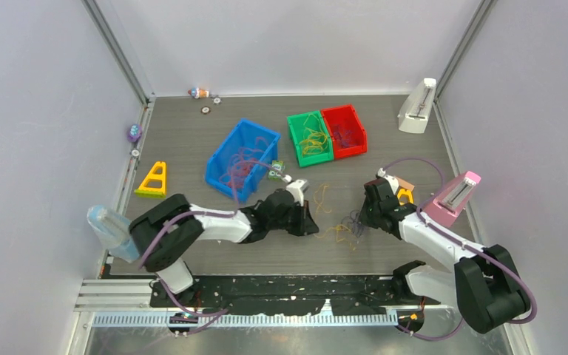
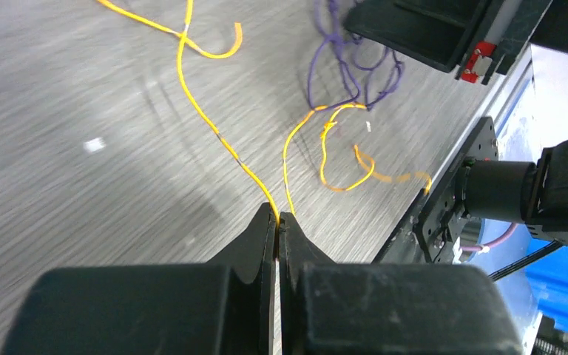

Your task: Untangle the cables

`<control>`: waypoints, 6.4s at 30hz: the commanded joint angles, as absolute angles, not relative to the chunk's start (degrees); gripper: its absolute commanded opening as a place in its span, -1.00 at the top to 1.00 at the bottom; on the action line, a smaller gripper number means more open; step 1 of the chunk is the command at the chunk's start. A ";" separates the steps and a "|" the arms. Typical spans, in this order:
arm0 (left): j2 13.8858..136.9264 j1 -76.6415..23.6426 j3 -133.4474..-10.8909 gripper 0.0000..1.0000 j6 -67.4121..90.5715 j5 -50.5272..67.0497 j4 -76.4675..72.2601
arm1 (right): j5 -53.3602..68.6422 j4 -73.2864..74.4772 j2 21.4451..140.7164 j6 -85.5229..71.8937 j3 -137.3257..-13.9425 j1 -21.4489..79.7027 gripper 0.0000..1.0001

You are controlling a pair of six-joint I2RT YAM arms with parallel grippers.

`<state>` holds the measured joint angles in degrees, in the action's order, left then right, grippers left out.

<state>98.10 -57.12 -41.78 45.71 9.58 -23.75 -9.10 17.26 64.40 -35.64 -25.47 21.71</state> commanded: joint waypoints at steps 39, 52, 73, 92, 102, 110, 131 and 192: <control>21.50 -47.20 -70.56 1.00 21.07 -46.06 56.58 | -20.47 25.83 70.44 -30.39 -65.53 6.98 0.90; 30.26 -47.20 -78.22 1.00 13.75 -34.82 51.98 | -15.47 20.38 85.22 -24.76 -75.87 8.71 0.90; 63.05 -47.11 -101.36 1.00 7.96 -17.30 41.00 | -19.78 34.74 132.58 -6.68 -115.77 16.70 0.89; 84.86 -45.44 -107.67 1.00 12.43 -3.57 31.76 | -2.31 21.81 101.68 -16.14 -66.12 18.25 0.89; 90.71 -45.44 -104.27 1.00 11.56 -1.15 24.13 | -4.96 24.19 89.67 -16.68 -60.48 18.61 0.03; 96.52 -45.44 -105.67 1.00 10.65 -1.51 23.06 | -9.00 28.15 83.85 -16.15 -63.52 18.55 -0.30; 105.78 -45.02 -113.20 1.00 5.80 -3.63 24.05 | 16.08 2.54 75.77 -5.26 -57.06 17.60 -0.62; 134.26 -41.48 -120.87 1.00 29.44 10.09 40.24 | -3.38 9.30 71.61 -15.97 -52.85 13.42 -0.73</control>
